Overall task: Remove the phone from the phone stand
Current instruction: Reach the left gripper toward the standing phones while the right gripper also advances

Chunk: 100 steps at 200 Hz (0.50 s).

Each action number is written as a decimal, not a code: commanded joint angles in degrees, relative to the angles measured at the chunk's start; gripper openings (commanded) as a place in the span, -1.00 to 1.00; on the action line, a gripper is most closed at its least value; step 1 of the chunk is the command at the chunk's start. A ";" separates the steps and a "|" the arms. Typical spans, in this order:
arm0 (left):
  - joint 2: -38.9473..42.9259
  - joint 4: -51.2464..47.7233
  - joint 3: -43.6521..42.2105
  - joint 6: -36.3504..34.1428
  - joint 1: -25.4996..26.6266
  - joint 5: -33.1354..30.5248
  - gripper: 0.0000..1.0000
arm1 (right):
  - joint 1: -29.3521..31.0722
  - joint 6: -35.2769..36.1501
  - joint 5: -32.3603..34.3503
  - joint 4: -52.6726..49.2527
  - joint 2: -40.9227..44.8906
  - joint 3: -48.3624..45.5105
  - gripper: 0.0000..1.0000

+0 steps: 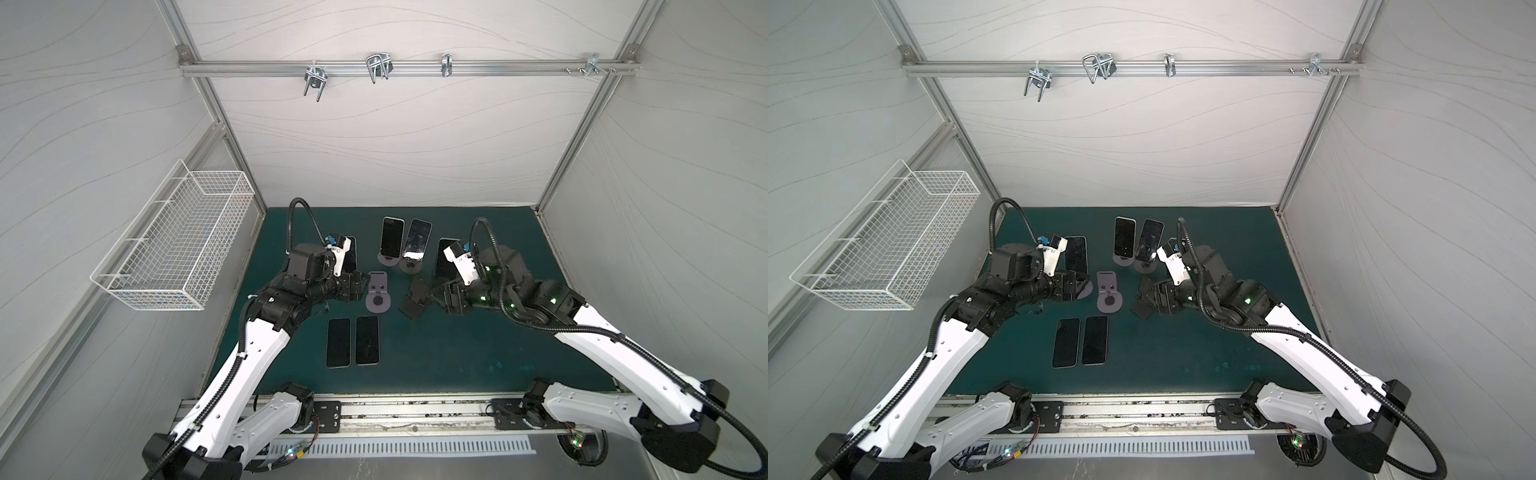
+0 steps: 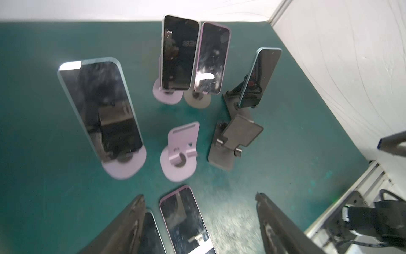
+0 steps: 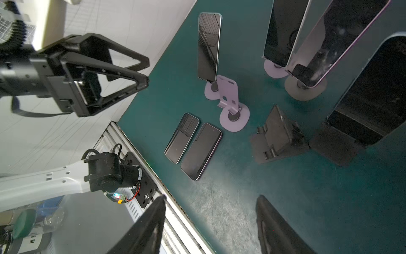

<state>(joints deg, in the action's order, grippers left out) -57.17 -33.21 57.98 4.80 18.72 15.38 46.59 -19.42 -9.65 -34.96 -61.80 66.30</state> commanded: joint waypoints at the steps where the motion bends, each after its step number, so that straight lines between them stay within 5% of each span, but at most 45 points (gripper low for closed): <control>1: -3.36 9.18 0.25 -7.96 -0.35 3.17 0.60 | -2.80 10.25 -7.16 4.86 -1.93 -0.54 0.36; 44: -13.48 8.27 4.94 -12.84 -0.31 6.27 0.46 | -8.50 21.66 -16.17 4.55 -5.46 -1.83 0.37; 100: -22.07 5.76 9.09 -20.66 -0.35 10.28 0.36 | -8.98 21.63 -16.73 8.83 -4.09 -6.20 0.38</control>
<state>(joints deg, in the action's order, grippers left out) -77.10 -27.49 62.83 -8.93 18.52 21.93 37.85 -1.02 -24.08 -28.36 -67.24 60.58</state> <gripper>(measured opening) 0.684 0.689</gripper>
